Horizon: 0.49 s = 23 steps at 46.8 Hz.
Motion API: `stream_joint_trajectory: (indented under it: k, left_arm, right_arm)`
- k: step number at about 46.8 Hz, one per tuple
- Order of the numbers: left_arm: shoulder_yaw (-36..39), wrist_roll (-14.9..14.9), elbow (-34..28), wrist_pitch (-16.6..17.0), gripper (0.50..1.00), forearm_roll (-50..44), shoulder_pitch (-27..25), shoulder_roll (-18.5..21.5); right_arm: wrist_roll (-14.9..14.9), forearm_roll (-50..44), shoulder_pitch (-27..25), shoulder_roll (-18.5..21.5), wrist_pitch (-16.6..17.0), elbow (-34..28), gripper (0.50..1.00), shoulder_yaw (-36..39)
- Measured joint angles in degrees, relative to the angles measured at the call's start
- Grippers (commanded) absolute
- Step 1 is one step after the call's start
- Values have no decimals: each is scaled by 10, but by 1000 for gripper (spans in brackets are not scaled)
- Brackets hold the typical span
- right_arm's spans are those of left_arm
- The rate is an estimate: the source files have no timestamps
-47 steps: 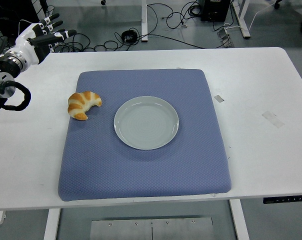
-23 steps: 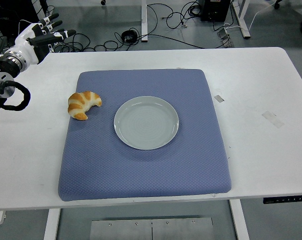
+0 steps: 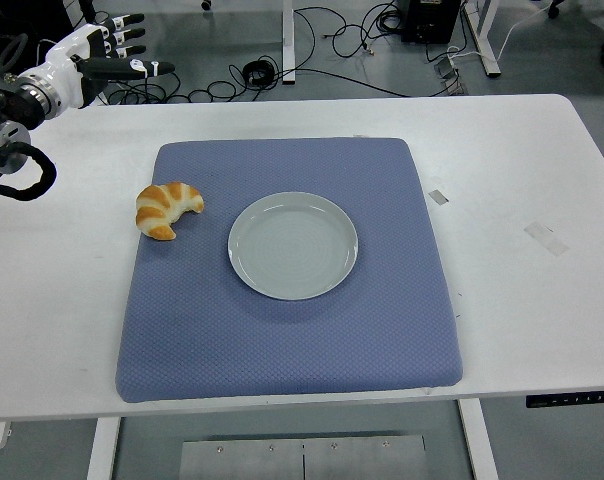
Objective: Place the bread on the plate
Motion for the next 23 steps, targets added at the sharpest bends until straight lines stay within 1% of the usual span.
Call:
stream_joint_trajectory:
  k: [6,9,16,23]
  left_arm:
    - [88,3,-30,2,969,1,-49,17]
    - [123,5,-36,2,969,1,-69,23]
    - [189,13,-39,2,969,1,-96,25]
    - [240,20,-41,1,969,1,-112,25]
  right_arm:
    - [0,0,0,0,0,0,1000,0]
    - [0,0,0,0,0,0,1000,0]
    - [0,0,0,0,0,0,1000,0]
    - [0,0,0,0,0,0,1000,0]
